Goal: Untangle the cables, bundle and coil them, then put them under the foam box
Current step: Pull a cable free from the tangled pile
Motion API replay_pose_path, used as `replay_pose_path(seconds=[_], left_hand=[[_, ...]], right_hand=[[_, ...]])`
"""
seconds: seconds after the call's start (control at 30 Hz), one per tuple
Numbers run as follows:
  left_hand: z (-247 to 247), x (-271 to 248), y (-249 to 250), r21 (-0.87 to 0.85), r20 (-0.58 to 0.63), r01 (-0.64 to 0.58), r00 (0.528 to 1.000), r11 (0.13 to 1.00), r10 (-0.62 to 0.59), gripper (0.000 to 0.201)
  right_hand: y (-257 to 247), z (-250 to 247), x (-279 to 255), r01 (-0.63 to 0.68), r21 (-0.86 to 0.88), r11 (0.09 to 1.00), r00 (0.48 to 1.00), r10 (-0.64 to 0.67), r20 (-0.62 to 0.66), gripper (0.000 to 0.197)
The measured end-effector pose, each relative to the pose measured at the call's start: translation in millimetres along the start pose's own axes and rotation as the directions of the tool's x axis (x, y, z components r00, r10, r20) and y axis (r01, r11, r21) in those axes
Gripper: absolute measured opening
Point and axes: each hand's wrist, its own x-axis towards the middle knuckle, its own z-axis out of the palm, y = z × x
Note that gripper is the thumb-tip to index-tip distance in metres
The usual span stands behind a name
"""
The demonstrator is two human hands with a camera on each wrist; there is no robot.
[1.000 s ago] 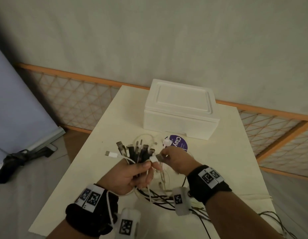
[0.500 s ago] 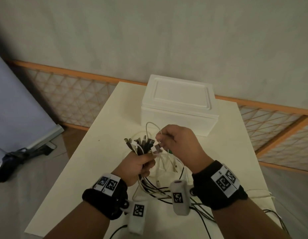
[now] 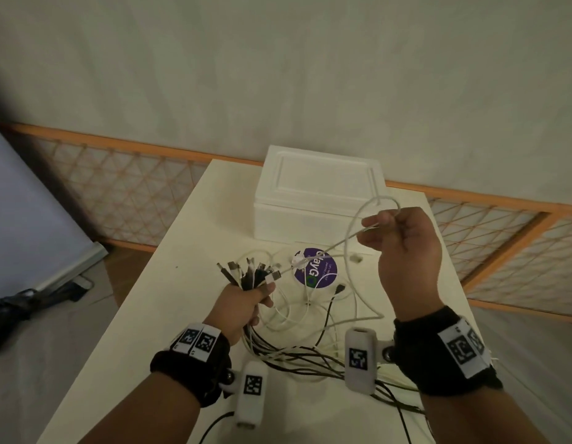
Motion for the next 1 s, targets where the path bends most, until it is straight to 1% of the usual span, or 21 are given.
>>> replay_pose_path(seconds=[0.07, 0.13, 0.2, 0.27, 0.3, 0.37, 0.43, 0.53, 0.6, 0.67, 0.73, 0.8, 0.87, 0.93, 1.0], left_hand=[[-3, 1, 2, -0.046, -0.010, 0.001, 1.000, 0.999, -0.001, 0.014], [-5, -1, 4, -0.103, 0.016, -0.010, 1.000, 0.995, 0.012, 0.012], [-4, -6, 6, -0.143, 0.067, -0.037, 0.997, 0.989, 0.047, 0.013], [-2, -10, 8, -0.192, 0.087, -0.068, 0.992, 0.979, 0.086, 0.019], [-3, -11, 8, -0.224, 0.079, -0.074, 0.992, 0.972, 0.094, 0.020], [-7, -9, 9, -0.263, 0.033, -0.070, 0.996, 0.962, 0.081, 0.018], [-12, -8, 7, -0.237, -0.020, -0.052, 0.999, 0.970, 0.049, 0.019], [-12, -9, 5, -0.164, -0.022, -0.046, 0.999, 0.985, 0.043, 0.025], [-9, -11, 7, -0.164, -0.006, -0.041, 0.999, 0.986, 0.040, 0.023], [-9, -11, 9, -0.206, 0.009, -0.031, 0.999, 0.978, 0.034, 0.019], [-11, -10, 11, -0.284, 0.052, 0.000, 0.999, 0.959, 0.016, 0.019], [-13, -12, 10, -0.367, 0.158, 0.056, 0.987, 0.928, 0.003, 0.025], [-14, -13, 9, -0.432, 0.245, 0.110, 0.970, 0.895, -0.001, 0.028], [-15, -14, 8, -0.473, 0.259, 0.135, 0.966, 0.871, -0.009, 0.028], [-16, -14, 7, -0.514, 0.218, 0.136, 0.976, 0.847, -0.024, 0.026]], right_hand=[[3, -1, -2, -0.020, 0.017, 1.000, 1.000, 0.020, -0.015, 0.029], [9, -2, -2, -0.059, 0.012, 0.998, 0.998, 0.059, 0.000, 0.027], [18, -2, -3, -0.119, -0.026, 0.993, 0.989, 0.121, 0.080, 0.023], [28, 1, -4, -0.175, -0.091, 0.980, 0.972, 0.187, 0.144, 0.019], [32, 2, -3, -0.206, -0.104, 0.973, 0.965, 0.220, 0.140, 0.018], [36, -2, -1, -0.255, -0.059, 0.965, 0.965, 0.258, 0.051, 0.021], [37, -9, 1, -0.232, -0.058, 0.971, 0.972, 0.229, -0.056, 0.020], [33, -15, 1, -0.202, -0.051, 0.978, 0.974, 0.195, -0.111, 0.018], [31, -15, 0, -0.196, -0.032, 0.980, 0.973, 0.190, -0.127, 0.018], [28, -14, -1, -0.177, -0.041, 0.983, 0.977, 0.171, -0.128, 0.016], [25, -13, -3, -0.147, 0.000, 0.989, 0.986, 0.146, -0.085, 0.014], [21, -11, -5, -0.178, 0.127, 0.976, 0.983, 0.183, -0.026, 0.012], [19, -10, -6, -0.225, 0.229, 0.947, 0.973, 0.231, -0.002, 0.013], [18, -11, -5, -0.198, 0.256, 0.946, 0.976, 0.214, -0.033, 0.015], [17, -14, -4, -0.150, 0.318, 0.936, 0.980, 0.182, -0.075, 0.015]])
